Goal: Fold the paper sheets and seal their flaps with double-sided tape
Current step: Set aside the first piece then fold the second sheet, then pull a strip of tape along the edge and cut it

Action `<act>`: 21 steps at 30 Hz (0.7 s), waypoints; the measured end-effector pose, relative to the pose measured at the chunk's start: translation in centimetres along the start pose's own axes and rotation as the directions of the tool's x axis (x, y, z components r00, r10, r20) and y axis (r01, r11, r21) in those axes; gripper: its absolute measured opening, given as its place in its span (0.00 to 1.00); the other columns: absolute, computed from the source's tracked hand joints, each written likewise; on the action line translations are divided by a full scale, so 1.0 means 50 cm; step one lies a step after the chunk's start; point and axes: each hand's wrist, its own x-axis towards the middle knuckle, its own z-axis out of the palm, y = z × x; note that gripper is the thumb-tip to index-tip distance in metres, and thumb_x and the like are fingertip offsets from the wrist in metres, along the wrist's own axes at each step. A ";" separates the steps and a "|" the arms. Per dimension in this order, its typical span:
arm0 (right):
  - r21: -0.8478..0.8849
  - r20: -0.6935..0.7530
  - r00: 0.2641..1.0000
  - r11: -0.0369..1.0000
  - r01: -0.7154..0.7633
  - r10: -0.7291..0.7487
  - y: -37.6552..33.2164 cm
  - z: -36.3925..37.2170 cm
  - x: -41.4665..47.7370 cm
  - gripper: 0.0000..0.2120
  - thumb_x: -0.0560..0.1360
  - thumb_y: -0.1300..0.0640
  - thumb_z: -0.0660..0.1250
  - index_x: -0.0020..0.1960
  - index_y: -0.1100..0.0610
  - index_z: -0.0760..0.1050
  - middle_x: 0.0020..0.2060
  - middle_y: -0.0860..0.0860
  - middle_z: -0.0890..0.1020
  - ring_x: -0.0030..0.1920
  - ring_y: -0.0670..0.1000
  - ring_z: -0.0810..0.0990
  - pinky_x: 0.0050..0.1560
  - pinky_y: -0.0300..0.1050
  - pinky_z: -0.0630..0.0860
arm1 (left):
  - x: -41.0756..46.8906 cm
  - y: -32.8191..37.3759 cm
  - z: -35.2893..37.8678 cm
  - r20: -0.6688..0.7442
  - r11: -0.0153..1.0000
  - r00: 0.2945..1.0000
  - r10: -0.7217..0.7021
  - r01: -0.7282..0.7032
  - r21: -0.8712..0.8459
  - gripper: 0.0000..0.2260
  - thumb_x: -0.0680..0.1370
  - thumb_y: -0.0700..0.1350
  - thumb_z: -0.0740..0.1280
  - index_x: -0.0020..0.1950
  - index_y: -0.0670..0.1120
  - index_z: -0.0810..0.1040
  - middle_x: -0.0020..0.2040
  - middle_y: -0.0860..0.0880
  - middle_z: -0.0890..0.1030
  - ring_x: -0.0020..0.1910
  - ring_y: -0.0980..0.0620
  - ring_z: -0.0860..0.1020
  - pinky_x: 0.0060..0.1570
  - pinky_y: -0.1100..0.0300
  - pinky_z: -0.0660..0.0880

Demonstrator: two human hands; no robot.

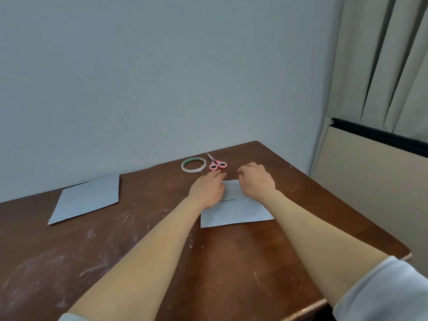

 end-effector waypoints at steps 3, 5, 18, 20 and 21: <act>-0.004 0.013 1.000 1.000 0.010 -0.010 -0.019 0.004 0.041 0.18 0.81 0.55 0.54 0.69 0.54 0.70 0.68 0.55 0.69 0.67 0.57 0.66 0.62 0.52 0.68 | 0.029 -0.026 -0.014 -0.112 0.986 0.980 -0.165 0.164 -0.021 0.19 0.81 0.42 0.56 0.71 0.48 0.69 0.67 0.47 0.72 0.62 0.45 0.74 0.52 0.50 0.73; -0.011 0.023 1.000 1.000 0.017 -0.017 -0.034 0.012 0.071 0.17 0.81 0.55 0.55 0.68 0.55 0.70 0.66 0.55 0.70 0.66 0.57 0.66 0.61 0.51 0.69 | 0.050 -0.047 -0.018 -0.144 0.964 0.953 -0.267 0.264 -0.039 0.17 0.80 0.40 0.58 0.68 0.47 0.72 0.64 0.47 0.73 0.61 0.45 0.74 0.50 0.51 0.74; 0.050 0.007 0.998 0.997 0.058 -0.059 -0.045 0.078 0.203 0.17 0.80 0.59 0.57 0.67 0.52 0.72 0.65 0.53 0.71 0.65 0.55 0.67 0.59 0.48 0.70 | 0.158 -0.185 0.011 -0.154 0.934 0.936 -0.316 0.335 0.120 0.14 0.80 0.41 0.59 0.60 0.52 0.79 0.59 0.49 0.79 0.59 0.47 0.75 0.55 0.55 0.71; 0.073 -0.024 0.998 0.995 0.061 -0.059 -0.041 0.078 0.200 0.16 0.80 0.59 0.57 0.66 0.53 0.73 0.64 0.53 0.72 0.64 0.54 0.68 0.58 0.47 0.71 | 0.156 -0.195 0.014 -0.172 0.947 0.938 -0.301 0.315 0.061 0.12 0.80 0.44 0.60 0.59 0.53 0.80 0.58 0.51 0.80 0.58 0.48 0.76 0.54 0.54 0.72; 0.098 -0.048 0.997 0.993 0.066 -0.062 -0.040 0.076 0.197 0.14 0.81 0.58 0.57 0.64 0.53 0.74 0.62 0.53 0.73 0.64 0.54 0.69 0.57 0.47 0.71 | 0.153 -0.198 0.012 -0.188 0.949 0.931 -0.314 0.316 -0.022 0.12 0.80 0.45 0.61 0.59 0.52 0.80 0.58 0.51 0.80 0.58 0.48 0.77 0.53 0.54 0.72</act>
